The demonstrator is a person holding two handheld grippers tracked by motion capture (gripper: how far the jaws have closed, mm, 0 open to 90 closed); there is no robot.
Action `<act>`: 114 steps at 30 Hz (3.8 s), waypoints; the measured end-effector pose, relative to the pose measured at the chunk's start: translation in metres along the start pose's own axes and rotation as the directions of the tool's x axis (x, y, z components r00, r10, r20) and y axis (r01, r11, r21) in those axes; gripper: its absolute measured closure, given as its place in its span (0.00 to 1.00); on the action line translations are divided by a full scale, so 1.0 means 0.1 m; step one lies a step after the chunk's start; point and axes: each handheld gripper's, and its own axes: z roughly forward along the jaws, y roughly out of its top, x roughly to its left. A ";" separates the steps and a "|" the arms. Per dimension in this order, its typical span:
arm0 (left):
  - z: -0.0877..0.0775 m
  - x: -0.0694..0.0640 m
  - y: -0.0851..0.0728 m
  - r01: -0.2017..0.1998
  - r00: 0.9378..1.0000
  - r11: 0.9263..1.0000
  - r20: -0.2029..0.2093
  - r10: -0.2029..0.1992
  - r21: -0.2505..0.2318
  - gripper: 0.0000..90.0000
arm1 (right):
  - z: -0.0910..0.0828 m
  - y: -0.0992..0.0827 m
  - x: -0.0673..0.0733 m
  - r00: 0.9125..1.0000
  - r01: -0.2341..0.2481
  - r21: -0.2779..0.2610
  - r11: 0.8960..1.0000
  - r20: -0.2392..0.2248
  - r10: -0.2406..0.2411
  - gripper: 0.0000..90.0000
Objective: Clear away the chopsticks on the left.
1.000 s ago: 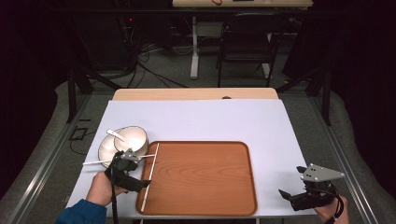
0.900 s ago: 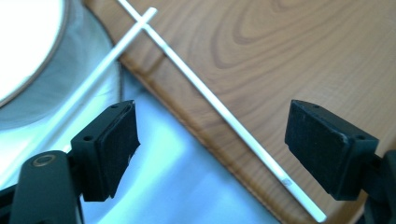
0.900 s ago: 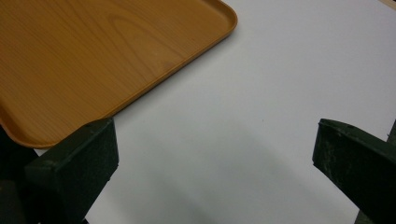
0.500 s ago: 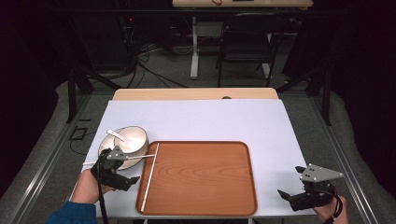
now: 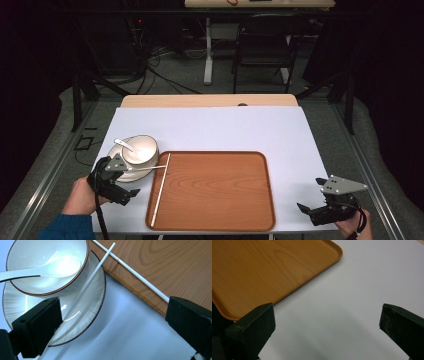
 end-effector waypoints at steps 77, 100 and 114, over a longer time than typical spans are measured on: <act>0.59 0.69 -0.05 -0.289 0.940 0.945 0.230 0.250 0.154 0.94 | 0.08 0.02 -0.01 1.000 0.006 0.021 1.000 -0.008 -0.005 0.01; 0.19 0.49 0.18 -0.091 0.968 0.993 0.241 0.071 0.073 0.94 | 0.08 0.02 -0.01 1.000 0.004 0.022 1.000 -0.005 -0.004 0.01; 0.05 0.30 0.36 0.007 0.970 0.999 0.241 -0.014 0.031 0.94 | 0.08 0.02 0.00 1.000 0.003 0.024 1.000 -0.005 -0.003 0.01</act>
